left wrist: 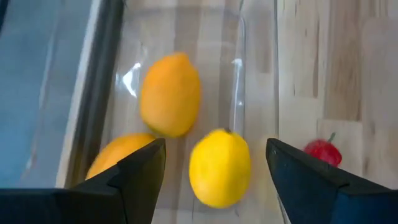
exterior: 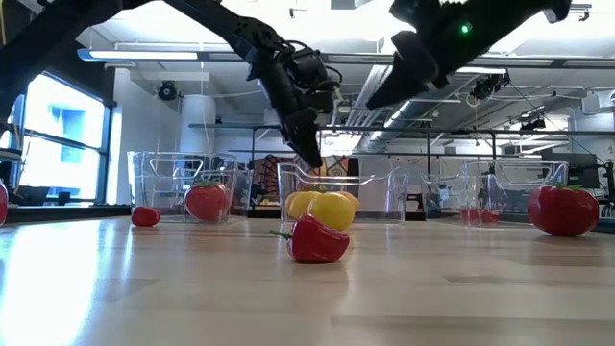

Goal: Sort produce into baskets
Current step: Put the red chili into the right transparent bin

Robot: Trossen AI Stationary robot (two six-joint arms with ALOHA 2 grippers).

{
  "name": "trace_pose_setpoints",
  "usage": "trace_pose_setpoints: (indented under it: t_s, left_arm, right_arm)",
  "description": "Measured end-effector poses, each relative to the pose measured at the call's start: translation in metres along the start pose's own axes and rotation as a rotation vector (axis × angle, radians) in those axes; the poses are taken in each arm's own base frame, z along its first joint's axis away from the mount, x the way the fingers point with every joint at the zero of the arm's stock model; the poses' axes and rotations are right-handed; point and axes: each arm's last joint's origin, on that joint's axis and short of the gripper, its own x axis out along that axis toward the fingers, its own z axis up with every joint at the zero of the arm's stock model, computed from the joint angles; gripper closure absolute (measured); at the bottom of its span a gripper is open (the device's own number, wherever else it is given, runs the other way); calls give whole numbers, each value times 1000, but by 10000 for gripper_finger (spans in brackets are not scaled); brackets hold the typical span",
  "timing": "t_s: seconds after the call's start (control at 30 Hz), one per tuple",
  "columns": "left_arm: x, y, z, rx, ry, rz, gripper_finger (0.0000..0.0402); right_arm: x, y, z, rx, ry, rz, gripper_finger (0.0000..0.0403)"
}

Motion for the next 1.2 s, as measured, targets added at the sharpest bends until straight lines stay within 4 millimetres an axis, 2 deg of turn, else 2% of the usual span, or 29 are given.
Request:
trace_pose_setpoints:
  t_s: [0.27, 0.43, 0.63, 0.9, 1.07, 1.2]
  left_arm:
    - [-8, 3, 14, -19, -139, 44, 142]
    - [-10, 8, 17, -21, -183, 82, 165]
    - [-11, 14, 17, -32, -201, 101, 210]
    - [-7, 16, 23, -18, -330, 153, 293]
    - [9, 13, 10, -29, -403, 177, 336]
    - [8, 7, 0, -13, -437, 189, 357]
  right_arm:
    - [2, -2, -8, 19, 1, -27, 403]
    - [5, -4, -9, 95, 21, -2, 403]
    - [14, -11, -14, 188, 89, 25, 403]
    - [21, -15, -18, 181, 120, 9, 403]
    - [21, -15, -18, 156, 116, 0, 403]
    - [21, -15, -18, 153, 116, -6, 403]
